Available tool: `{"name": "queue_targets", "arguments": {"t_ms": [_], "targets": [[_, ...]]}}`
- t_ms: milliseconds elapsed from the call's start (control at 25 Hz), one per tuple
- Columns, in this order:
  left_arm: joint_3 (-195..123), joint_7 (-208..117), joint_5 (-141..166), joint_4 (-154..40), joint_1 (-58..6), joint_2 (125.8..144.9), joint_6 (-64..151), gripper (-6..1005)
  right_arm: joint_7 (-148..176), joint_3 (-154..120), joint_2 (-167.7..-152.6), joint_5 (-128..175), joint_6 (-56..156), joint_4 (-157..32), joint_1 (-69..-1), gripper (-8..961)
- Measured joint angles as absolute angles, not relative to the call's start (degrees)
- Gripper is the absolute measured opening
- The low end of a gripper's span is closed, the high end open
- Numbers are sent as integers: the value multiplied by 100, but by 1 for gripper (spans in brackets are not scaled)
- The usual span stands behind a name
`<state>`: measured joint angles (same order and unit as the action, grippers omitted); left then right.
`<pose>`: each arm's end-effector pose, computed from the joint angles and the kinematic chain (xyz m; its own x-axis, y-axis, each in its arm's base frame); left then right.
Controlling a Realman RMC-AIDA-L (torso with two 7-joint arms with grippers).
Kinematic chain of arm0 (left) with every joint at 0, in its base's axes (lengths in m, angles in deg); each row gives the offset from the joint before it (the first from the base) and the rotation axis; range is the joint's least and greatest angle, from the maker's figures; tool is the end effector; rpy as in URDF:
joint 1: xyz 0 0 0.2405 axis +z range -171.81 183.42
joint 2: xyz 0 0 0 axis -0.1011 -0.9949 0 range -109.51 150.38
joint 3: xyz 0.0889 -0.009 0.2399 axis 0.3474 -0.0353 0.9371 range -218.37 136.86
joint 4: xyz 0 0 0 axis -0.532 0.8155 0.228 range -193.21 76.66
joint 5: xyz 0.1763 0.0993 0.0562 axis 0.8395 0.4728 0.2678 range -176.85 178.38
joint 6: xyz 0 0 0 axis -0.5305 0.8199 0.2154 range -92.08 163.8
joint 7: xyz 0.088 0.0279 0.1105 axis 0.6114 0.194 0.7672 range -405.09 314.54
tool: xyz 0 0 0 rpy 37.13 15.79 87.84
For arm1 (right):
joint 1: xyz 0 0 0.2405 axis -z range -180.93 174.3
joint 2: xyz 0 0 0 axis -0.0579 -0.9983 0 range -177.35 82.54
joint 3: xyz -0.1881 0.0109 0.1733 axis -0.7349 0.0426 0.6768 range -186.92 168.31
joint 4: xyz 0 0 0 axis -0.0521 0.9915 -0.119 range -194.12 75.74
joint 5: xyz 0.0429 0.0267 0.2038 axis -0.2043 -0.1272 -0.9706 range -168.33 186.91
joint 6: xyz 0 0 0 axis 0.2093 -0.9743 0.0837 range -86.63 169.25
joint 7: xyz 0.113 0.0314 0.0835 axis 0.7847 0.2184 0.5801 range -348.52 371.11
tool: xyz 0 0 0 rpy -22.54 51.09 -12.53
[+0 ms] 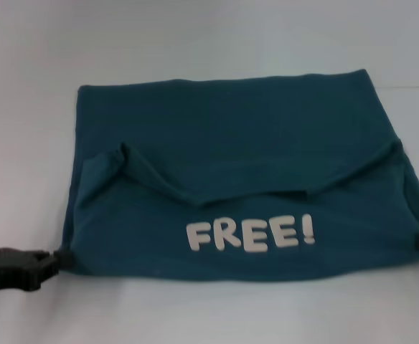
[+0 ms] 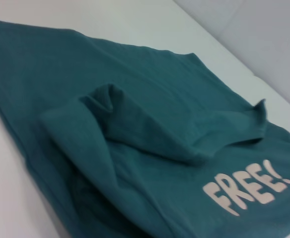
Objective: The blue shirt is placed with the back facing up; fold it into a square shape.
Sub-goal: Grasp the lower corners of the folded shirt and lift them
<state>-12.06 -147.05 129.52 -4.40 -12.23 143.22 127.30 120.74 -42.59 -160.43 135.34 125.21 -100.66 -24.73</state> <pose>-0.3363 0.2705 0.0351 0.5289 0.7063 0.4705 0.8386 -0.5200 -0.1622 0.3622 0.2967 0.0603 0.4138 -0.7855 -0.4602 -0.9093 -0.3810 -0.1673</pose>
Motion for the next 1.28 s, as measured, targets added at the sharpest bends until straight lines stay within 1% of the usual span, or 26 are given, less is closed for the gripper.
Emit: {"name": "queue_targets", "arguments": {"t_ms": [520, 800, 1280], "targets": [[-1638, -14668, 13440, -440, -1008, 14304, 14322, 29, 11093, -4015, -15860, 13573, 13841, -10087, -1751, 9], [-1863, -14647, 13595, -427, -844, 14293, 14886, 32, 10782, -3880, -15844, 13816, 14159, -10086, -1503, 9], [-2034, -14563, 13755, -427, -628, 14340, 15165, 37, 10471, -3571, -15855, 14161, 14756, -10073, -1437, 9]]}}
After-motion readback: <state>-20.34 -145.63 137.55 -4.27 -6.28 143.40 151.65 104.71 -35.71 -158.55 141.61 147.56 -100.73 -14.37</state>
